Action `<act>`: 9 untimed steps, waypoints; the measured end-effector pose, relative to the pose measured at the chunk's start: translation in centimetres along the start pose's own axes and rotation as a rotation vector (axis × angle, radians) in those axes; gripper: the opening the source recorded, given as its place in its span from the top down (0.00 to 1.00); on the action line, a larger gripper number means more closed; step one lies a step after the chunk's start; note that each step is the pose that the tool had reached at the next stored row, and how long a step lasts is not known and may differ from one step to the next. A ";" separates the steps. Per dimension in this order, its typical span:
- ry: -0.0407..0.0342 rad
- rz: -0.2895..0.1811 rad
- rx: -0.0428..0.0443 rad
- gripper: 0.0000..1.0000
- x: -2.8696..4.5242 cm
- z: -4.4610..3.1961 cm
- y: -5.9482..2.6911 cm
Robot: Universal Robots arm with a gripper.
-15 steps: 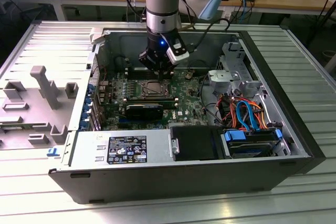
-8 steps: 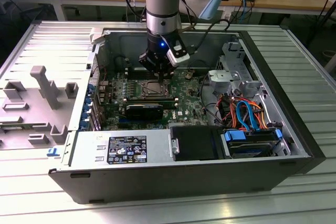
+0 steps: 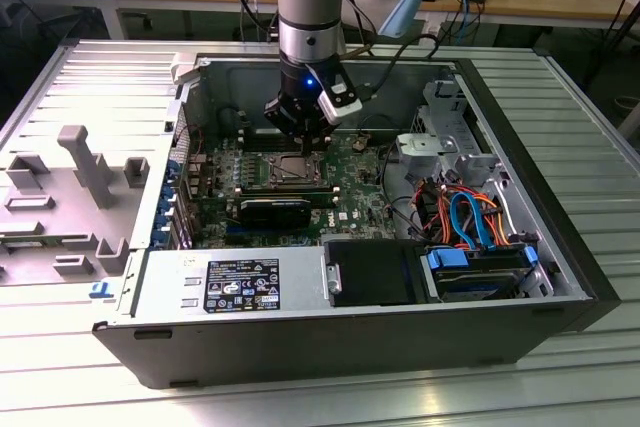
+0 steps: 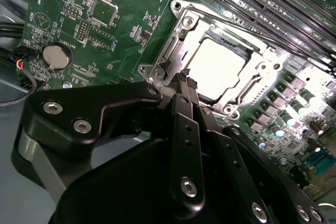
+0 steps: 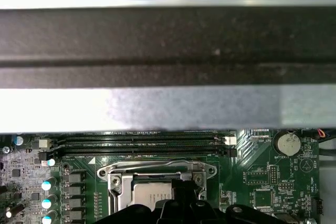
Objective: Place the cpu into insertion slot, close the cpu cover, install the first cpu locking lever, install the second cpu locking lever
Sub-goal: 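Install the second cpu locking lever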
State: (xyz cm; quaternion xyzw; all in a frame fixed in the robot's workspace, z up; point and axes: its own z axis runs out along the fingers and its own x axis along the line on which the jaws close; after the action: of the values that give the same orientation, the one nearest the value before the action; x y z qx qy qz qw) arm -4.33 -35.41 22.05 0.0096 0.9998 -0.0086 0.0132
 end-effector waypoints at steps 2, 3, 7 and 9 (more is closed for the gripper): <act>0.0001 0.000 0.0003 0.89 0.00 -0.03 0.00; 0.0002 0.000 0.0002 0.89 0.00 -0.05 0.00; 0.0002 0.000 0.0004 0.89 0.00 -0.06 -0.01; 0.0002 0.000 0.0004 0.89 0.00 -0.06 -0.06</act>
State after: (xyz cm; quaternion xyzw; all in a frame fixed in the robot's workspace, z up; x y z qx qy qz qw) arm -4.34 -35.46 22.11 0.0095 0.9998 -0.0088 0.0131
